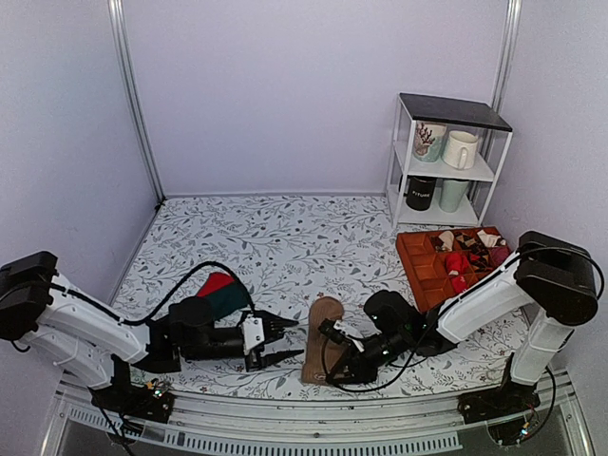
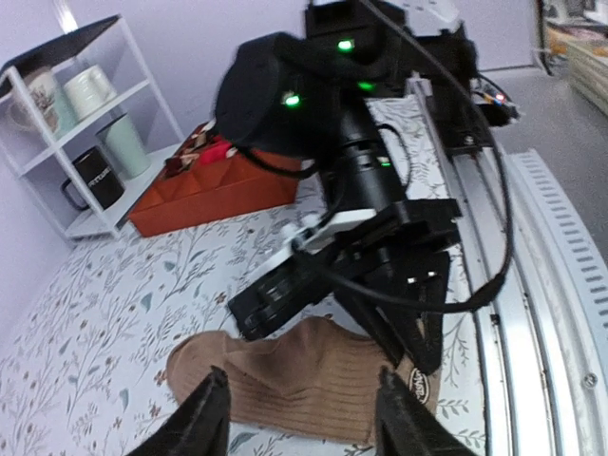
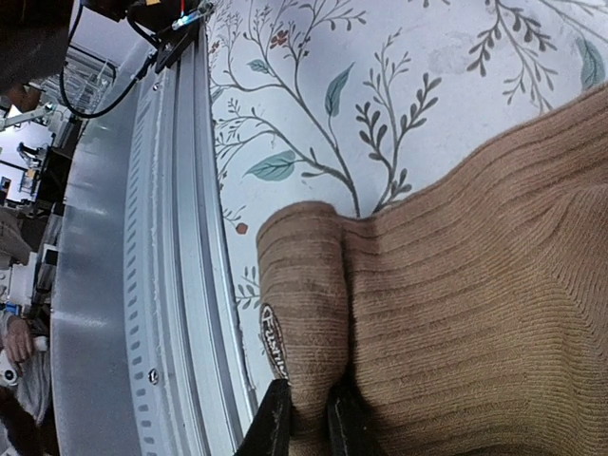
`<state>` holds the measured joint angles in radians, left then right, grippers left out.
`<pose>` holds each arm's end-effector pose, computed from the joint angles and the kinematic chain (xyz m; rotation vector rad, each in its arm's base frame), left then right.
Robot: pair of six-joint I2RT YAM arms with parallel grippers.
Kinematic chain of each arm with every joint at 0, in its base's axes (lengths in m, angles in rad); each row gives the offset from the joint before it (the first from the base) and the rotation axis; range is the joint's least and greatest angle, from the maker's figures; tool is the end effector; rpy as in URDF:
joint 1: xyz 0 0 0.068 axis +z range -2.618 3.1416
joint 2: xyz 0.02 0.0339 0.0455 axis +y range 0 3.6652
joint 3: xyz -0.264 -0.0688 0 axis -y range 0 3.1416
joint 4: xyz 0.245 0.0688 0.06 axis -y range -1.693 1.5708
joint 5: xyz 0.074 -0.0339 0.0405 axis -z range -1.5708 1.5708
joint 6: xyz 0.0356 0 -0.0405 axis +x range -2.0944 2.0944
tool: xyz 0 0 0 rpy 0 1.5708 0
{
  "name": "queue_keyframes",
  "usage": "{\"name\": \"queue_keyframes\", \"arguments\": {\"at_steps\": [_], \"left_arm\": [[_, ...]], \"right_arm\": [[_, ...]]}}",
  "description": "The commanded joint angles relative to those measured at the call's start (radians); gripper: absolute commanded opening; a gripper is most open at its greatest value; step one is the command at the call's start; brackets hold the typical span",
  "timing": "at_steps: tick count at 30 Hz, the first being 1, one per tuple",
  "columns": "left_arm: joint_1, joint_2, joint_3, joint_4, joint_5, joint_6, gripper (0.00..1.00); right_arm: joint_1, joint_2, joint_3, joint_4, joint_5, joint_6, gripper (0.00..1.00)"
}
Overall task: Roll the socks
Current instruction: Roll a pair of socks at the center of the board.
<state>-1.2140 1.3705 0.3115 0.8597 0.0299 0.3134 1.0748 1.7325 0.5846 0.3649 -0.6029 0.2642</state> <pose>0.0853 -0.2320 0.1663 1.2749 1.2993 -0.6727 0.1207 0.2655 0.1024 -1.3241 2.2402 1.2949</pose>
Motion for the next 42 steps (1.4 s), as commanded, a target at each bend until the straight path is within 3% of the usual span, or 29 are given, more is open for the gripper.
{"name": "queue_keyframes", "arguments": {"at_steps": [1,8,16,22,28,38,39,42], "left_arm": [[0.015,0.095,0.058,-0.085,0.299,-0.037,0.49],[-0.013,0.277,0.116,-0.105,0.286,-0.078,0.51],[-0.036,0.347,0.167,-0.132,0.257,-0.083,0.53],[-0.053,0.415,0.2,-0.155,0.268,-0.102,0.4],[-0.056,0.446,0.205,-0.162,0.256,-0.123,0.39],[-0.056,0.473,0.235,-0.241,0.27,-0.184,0.11],[-0.056,0.477,0.235,-0.252,0.269,-0.202,0.02],[-0.055,0.478,0.223,-0.276,0.252,-0.274,0.0]], "right_arm": [[-0.028,0.064,-0.015,-0.218,-0.096,0.069,0.12],[-0.085,0.07,0.001,-0.25,-0.116,0.104,0.13],[-0.091,0.094,0.025,-0.261,-0.114,0.119,0.13],[-0.094,0.092,0.033,-0.274,-0.116,0.125,0.12],[-0.096,0.091,0.029,-0.279,-0.112,0.126,0.13],[-0.095,0.067,0.028,-0.277,-0.105,0.127,0.13],[-0.096,0.06,0.029,-0.277,-0.102,0.125,0.14],[-0.095,0.02,0.03,-0.277,-0.09,0.112,0.22]]}}
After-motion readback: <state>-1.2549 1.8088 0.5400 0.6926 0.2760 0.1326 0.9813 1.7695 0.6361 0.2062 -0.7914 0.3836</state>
